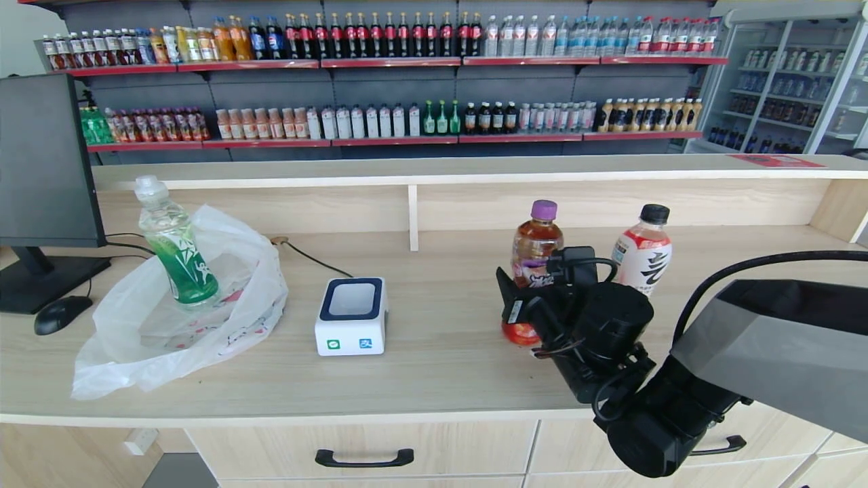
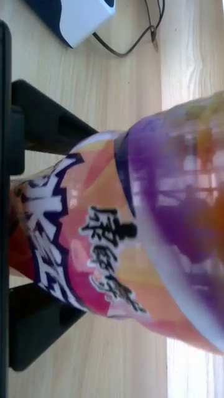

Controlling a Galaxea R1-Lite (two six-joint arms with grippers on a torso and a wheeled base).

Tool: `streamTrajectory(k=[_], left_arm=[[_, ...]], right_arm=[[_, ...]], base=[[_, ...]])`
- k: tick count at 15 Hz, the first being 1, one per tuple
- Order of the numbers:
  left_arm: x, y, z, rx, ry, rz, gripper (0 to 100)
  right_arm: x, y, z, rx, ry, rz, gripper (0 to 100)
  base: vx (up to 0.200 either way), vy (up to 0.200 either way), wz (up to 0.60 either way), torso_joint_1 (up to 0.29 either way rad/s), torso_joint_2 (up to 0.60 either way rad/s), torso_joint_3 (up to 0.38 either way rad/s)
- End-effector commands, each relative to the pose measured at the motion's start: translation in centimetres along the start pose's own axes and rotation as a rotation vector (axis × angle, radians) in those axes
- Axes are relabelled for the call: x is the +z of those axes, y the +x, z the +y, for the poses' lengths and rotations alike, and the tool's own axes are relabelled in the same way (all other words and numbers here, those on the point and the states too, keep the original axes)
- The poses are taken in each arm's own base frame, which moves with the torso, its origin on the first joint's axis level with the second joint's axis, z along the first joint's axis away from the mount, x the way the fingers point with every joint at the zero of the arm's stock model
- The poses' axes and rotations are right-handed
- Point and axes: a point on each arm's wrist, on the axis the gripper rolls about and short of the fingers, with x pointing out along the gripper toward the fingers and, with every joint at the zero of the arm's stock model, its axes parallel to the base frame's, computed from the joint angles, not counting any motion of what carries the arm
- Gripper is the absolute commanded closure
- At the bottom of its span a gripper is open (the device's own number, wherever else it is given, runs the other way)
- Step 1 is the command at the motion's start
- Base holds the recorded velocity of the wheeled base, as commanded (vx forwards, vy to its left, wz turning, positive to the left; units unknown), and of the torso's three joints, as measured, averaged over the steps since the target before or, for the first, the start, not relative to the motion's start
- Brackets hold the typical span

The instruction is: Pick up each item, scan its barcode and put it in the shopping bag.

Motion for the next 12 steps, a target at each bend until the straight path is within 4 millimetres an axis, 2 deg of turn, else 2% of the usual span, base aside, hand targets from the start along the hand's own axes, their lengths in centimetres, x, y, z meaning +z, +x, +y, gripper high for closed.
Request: streamTrajectory(k=[1, 6, 12], left_arm=[[0.0, 0.0, 0.0, 0.0, 0.0, -0.001, 0], [0.0, 0.0, 0.0, 0.0, 0.0, -0.001, 0], [0.0, 0.0, 0.0, 0.0, 0.001, -0.001, 0]], right_arm=[[0.1, 0.0, 0.0, 0.0, 0.002, -0.001, 100], [1.1, 0.1, -0.2, -0.011, 0.012, -0.031, 100], [4.0, -1.4, -0.4, -0.018, 0.045, -0.079, 100]], base=[[0.0, 0.0, 0.0, 0.0, 0.0, 0.0], [0.0, 0.0, 0.0, 0.0, 0.0, 0.0], [0.0, 0.0, 0.0, 0.0, 0.0, 0.0]])
